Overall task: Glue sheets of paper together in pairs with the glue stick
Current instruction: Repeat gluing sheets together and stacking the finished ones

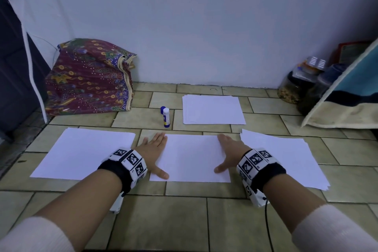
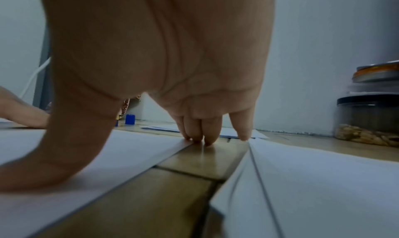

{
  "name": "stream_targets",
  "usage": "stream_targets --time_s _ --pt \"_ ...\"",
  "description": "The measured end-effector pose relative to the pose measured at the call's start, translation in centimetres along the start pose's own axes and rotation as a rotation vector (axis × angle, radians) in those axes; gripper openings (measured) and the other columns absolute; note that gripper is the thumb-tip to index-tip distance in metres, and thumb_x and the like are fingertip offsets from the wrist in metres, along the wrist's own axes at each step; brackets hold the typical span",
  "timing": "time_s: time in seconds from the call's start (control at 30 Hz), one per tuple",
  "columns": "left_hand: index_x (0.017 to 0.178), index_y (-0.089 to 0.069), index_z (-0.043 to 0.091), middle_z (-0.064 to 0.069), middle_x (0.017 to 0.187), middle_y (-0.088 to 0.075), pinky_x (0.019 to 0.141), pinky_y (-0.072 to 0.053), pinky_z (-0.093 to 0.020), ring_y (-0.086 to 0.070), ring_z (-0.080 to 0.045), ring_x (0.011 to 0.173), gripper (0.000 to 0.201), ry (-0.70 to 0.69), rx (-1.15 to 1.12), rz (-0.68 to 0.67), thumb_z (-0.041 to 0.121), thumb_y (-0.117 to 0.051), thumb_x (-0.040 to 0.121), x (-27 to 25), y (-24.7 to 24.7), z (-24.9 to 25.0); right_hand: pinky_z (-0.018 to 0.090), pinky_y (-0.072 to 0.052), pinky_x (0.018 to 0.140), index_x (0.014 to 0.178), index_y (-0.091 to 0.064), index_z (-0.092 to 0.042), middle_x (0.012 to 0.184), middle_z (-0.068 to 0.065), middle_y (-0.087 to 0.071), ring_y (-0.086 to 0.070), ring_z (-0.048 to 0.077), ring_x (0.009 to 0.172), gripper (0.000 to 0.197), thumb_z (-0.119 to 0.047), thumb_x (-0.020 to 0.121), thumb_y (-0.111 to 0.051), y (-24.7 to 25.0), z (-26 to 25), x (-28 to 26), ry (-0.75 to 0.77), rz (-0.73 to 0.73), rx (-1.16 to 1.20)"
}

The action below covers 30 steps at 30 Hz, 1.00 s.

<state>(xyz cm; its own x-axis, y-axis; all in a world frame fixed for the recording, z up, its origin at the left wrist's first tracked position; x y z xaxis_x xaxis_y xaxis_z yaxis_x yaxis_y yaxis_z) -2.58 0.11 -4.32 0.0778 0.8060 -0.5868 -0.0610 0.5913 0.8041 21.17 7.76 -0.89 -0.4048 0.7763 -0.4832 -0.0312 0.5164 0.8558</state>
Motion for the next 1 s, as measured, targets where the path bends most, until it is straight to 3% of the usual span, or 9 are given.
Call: stream_targets --time_s 0.17,0.23,0.33,0.47,0.6,0.67,0.77,0.87,1.0 --pt "0.146 0.025 0.003 -0.007 0.155 0.031 0.119 0.007 -0.043 0.027 -0.019 0.143 0.13 -0.002 -0.049 -0.012 0.063 -0.067 0.075 -0.2 0.3 0.2 0.044 -0.025 0.115 0.151 0.003 -0.01 0.136 0.011 -0.05 -0.032 0.031 0.137 0.132 -0.041 0.059 -0.087 -0.1 0.1 0.6 -0.024 0.055 0.048" --pt "0.146 0.024 0.003 -0.007 0.155 0.031 0.119 0.007 -0.043 0.026 -0.019 0.143 0.13 0.002 -0.056 -0.009 0.062 -0.067 0.075 -0.3 0.3 0.3 0.045 -0.035 0.109 0.151 0.006 -0.015 0.132 0.009 -0.054 -0.033 0.034 0.135 0.14 -0.038 0.052 -0.091 -0.4 0.2 1.0 0.007 0.102 0.114" --pt "0.147 0.024 0.004 -0.007 0.155 0.031 0.119 0.008 -0.042 0.027 -0.019 0.143 0.13 0.001 -0.074 -0.002 0.062 -0.068 0.075 -0.5 0.2 0.3 0.036 -0.042 0.102 0.152 0.001 -0.021 0.133 0.006 -0.05 -0.046 0.027 0.125 0.135 -0.024 0.053 -0.092 -0.2 0.4 0.9 0.072 0.174 0.389" --pt "0.147 0.024 0.004 -0.007 0.155 0.031 0.118 0.009 -0.042 0.027 -0.018 0.143 0.13 0.007 -0.09 0.009 0.061 -0.068 0.075 -0.6 0.2 0.3 0.041 -0.05 0.094 0.139 -0.035 -0.031 0.122 0.004 -0.043 -0.05 0.023 0.115 0.097 -0.015 0.06 -0.088 0.2 1.2 -0.5 0.069 0.296 0.823" --pt "0.147 0.024 0.003 -0.007 0.154 0.031 0.117 0.01 -0.042 0.028 -0.019 0.143 0.132 0.004 -0.087 0.013 0.064 -0.067 0.074 -0.6 0.2 0.3 0.037 -0.05 0.096 0.109 -0.065 -0.026 0.118 -0.002 -0.056 -0.055 0.02 0.111 0.048 -0.005 0.069 -0.081 -1.1 1.2 -1.5 0.097 0.134 0.863" --pt "0.146 0.025 0.004 -0.007 0.154 0.032 0.116 0.011 -0.042 0.028 -0.018 0.142 0.147 -0.015 -0.091 -0.006 0.083 -0.06 0.058 -0.7 0.3 0.3 0.034 -0.051 0.094 0.11 -0.068 -0.02 0.115 0.0 -0.061 -0.058 0.021 0.109 0.045 0.0 0.071 -0.079 -1.7 1.1 -1.7 0.1 0.023 0.841" --pt "0.146 0.026 0.005 -0.005 0.153 0.033 0.116 0.011 -0.041 0.03 -0.018 0.142 0.175 -0.063 -0.097 -0.027 0.105 -0.025 0.012 -0.5 0.3 -0.1 0.023 -0.056 0.076 0.113 -0.067 -0.014 0.105 0.005 -0.068 -0.066 0.017 0.094 0.044 0.004 0.074 -0.075 -1.8 1.8 -1.7 0.075 -0.042 0.878" --pt "0.146 0.027 0.006 -0.005 0.153 0.034 0.115 0.012 -0.042 0.031 -0.018 0.141 0.175 -0.101 -0.106 -0.03 0.106 -0.018 0.01 -0.3 0.1 -0.4 0.015 -0.052 0.063 0.114 -0.068 -0.014 0.1 0.006 -0.071 -0.067 0.013 0.082 0.043 0.005 0.075 -0.074 -1.1 2.3 -1.7 0.072 -0.02 0.894" --pt "0.145 0.028 0.005 -0.006 0.153 0.034 0.115 0.013 -0.041 0.032 -0.017 0.14 0.174 -0.112 -0.118 -0.011 0.106 -0.018 0.01 -0.2 0.0 -0.5 0.018 -0.053 0.067 0.113 -0.068 -0.015 0.105 0.007 -0.07 -0.068 0.016 0.088 0.042 0.006 0.076 -0.072 0.2 2.2 -1.7 0.103 -0.009 0.886"
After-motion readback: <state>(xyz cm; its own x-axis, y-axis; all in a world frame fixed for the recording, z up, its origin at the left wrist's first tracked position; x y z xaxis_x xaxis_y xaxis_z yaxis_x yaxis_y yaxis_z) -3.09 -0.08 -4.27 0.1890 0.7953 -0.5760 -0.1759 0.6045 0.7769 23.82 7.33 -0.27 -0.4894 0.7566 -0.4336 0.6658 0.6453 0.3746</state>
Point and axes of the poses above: each hand's wrist, its own x-axis towards the middle knuckle, its own y-axis out of the back of the hand, z = x × y, the point moved 3 cm from there along x, towards the middle knuckle
